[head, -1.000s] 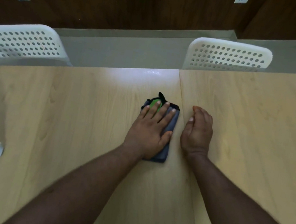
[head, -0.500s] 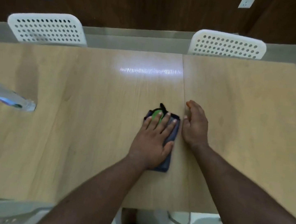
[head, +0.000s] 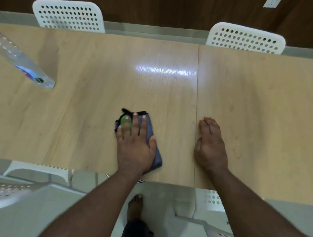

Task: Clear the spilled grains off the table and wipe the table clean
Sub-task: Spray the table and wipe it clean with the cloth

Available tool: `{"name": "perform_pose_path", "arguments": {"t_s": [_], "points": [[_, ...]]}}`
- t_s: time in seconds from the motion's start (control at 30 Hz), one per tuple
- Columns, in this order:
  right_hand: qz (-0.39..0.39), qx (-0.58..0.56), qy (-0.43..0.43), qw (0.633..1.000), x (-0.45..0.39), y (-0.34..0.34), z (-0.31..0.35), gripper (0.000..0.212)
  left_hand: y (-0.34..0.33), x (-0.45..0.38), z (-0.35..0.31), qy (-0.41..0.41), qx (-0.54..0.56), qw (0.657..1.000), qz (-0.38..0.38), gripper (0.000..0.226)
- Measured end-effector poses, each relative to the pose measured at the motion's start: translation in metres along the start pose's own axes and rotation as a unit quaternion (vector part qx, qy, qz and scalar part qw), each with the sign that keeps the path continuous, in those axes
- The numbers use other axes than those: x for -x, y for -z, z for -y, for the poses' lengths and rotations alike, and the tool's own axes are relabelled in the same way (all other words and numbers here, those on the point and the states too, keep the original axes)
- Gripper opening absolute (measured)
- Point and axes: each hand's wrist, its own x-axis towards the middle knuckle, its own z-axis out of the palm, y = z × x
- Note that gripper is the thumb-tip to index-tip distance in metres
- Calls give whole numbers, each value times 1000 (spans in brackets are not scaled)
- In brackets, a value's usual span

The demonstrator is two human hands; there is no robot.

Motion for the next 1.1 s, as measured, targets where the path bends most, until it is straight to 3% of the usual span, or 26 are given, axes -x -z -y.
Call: {"name": "perform_pose_path", "arguments": {"t_s": [0.2, 0.33, 0.53, 0.87, 1.1], "points": [[-25, -12, 4, 1000, -4, -2, -4, 54, -7, -29, -69, -141, 0, 990, 21, 74], [-35, -16, 10, 999, -1, -2, -8, 52, -14, 19, -74, -189, -1, 982, 26, 73], [-27, -15, 0, 1000, -2, 2, -3, 52, -11, 37, -65, -192, -2, 981, 41, 74], [-24, -32, -7, 999, -4, 1, -5, 55, -13, -84, -109, -170, -17, 985, 25, 74], [-14, -49, -19, 999, -4, 5, -1, 60, -15, -25, -101, -186, -6, 982, 23, 73]]}}
